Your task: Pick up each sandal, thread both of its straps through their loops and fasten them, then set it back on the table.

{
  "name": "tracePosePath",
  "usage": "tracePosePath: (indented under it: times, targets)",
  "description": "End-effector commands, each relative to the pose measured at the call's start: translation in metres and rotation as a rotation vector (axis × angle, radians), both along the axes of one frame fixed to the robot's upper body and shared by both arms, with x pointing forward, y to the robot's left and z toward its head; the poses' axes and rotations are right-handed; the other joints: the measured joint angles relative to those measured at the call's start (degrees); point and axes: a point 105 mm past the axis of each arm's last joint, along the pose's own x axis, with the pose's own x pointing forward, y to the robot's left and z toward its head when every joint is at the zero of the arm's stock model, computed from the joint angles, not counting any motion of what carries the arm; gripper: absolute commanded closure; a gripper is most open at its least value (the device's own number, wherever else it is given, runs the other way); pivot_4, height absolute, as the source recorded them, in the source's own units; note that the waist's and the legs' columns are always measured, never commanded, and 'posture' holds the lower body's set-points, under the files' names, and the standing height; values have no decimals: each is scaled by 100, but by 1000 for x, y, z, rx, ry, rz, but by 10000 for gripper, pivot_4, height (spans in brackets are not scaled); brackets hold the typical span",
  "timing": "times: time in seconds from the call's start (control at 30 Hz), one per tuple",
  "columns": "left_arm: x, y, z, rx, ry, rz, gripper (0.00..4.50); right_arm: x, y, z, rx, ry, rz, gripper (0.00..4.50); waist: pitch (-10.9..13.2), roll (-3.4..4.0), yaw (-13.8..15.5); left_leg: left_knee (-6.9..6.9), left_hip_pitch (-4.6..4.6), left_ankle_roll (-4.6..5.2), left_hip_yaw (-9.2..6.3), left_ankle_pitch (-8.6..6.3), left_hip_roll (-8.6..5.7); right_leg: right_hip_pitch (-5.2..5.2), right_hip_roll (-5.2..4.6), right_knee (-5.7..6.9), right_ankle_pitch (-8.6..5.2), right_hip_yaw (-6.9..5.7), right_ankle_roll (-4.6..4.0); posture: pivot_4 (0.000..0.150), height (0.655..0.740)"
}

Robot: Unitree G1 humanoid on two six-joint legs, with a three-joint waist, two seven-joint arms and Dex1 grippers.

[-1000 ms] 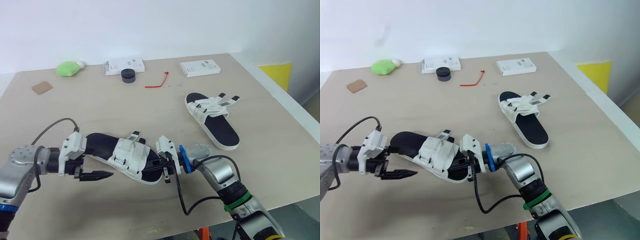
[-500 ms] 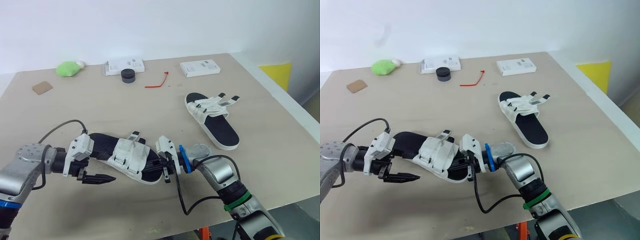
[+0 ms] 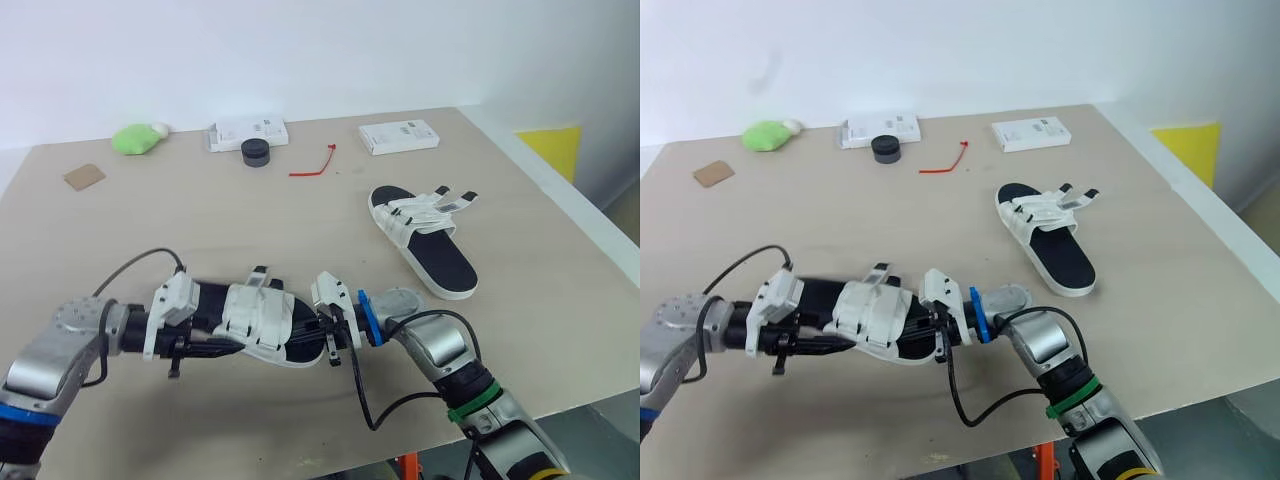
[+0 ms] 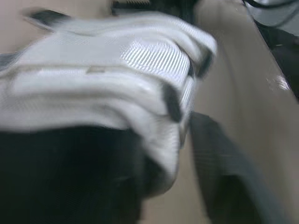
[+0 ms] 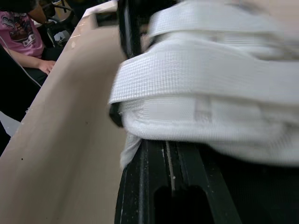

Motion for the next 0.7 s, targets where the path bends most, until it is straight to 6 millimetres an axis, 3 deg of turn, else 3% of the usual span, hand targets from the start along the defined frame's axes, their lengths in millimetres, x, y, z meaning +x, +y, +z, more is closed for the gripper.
tracePosePath:
  times: [0.03,0.5,0.6,0.7]
  targets:
    - [-8,1,-12,22,23,-22,43842,5,-18,-31,-127,74,-73,45000,-1,2,4,2,0,0,-1,0,0,1,0,0,0,-1,0,1500,7400]
    - [-17,0,-54,7,3,13,43842,9,-25,-25,-133,58,-85,45000,-52,90,13,35,15,30,1,-17,-14,38,-11,0,-1,1,9,1500,7400]
    - [-17,-2,-57,1,-2,17,43842,10,-30,-16,-121,40,-100,45000,-55,95,20,41,56,46,2,-26,-25,83,-21,-1,-9,2,20,1500,7400]
    - [-17,-3,-59,-14,9,26,43842,10,-44,6,-92,16,-129,45000,-62,110,25,41,62,50,3,-28,-47,93,-42,-1,-18,2,34,1500,7400]
